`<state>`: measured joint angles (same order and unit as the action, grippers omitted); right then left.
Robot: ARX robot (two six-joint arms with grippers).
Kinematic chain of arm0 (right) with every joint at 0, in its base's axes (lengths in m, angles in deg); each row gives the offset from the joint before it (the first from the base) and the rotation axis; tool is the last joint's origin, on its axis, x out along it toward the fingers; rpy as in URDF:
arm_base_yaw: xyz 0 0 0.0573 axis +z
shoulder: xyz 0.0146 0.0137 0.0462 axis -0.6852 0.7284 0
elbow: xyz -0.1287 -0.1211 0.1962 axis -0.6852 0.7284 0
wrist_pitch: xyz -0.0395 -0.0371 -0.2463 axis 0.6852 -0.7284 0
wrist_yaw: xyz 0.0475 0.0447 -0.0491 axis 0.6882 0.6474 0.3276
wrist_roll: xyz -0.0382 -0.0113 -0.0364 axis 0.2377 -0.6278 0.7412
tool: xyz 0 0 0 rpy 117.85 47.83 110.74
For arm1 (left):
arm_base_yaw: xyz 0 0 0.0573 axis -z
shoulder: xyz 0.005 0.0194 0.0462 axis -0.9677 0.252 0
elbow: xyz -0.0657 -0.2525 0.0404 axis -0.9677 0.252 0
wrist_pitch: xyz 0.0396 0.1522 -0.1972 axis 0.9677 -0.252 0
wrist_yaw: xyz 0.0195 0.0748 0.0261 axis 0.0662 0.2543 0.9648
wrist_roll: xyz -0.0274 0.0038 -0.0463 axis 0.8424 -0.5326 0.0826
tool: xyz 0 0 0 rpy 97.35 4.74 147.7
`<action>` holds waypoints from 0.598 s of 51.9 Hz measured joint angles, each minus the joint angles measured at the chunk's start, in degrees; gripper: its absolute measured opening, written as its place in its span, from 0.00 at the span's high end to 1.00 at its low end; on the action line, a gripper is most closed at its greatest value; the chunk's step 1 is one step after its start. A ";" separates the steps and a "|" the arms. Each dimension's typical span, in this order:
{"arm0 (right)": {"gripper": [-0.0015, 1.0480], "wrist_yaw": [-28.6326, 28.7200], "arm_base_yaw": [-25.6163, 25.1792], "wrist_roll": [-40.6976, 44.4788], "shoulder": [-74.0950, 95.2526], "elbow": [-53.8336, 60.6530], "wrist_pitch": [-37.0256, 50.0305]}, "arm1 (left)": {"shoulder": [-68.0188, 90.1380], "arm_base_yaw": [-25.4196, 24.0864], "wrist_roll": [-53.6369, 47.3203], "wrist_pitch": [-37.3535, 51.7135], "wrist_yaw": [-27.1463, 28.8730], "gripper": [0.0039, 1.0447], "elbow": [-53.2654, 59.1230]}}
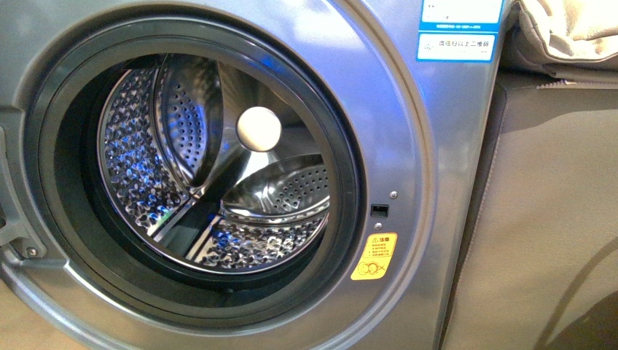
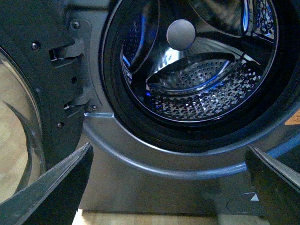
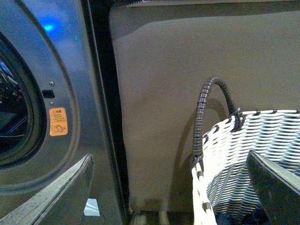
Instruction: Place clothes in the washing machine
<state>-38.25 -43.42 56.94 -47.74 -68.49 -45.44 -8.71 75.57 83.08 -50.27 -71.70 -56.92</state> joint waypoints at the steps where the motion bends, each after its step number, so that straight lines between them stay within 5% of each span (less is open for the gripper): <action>1: 0.07 0.00 0.00 0.00 0.00 0.00 0.00 | 0.00 0.00 0.00 0.00 0.00 0.06 0.00; 31: 0.07 0.00 0.00 0.00 0.00 0.00 0.00 | 0.00 0.00 0.00 0.00 0.00 0.06 0.00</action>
<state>-38.25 -43.42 56.94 -47.74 -68.49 -45.44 -8.71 75.57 83.08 -50.27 -71.70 -56.92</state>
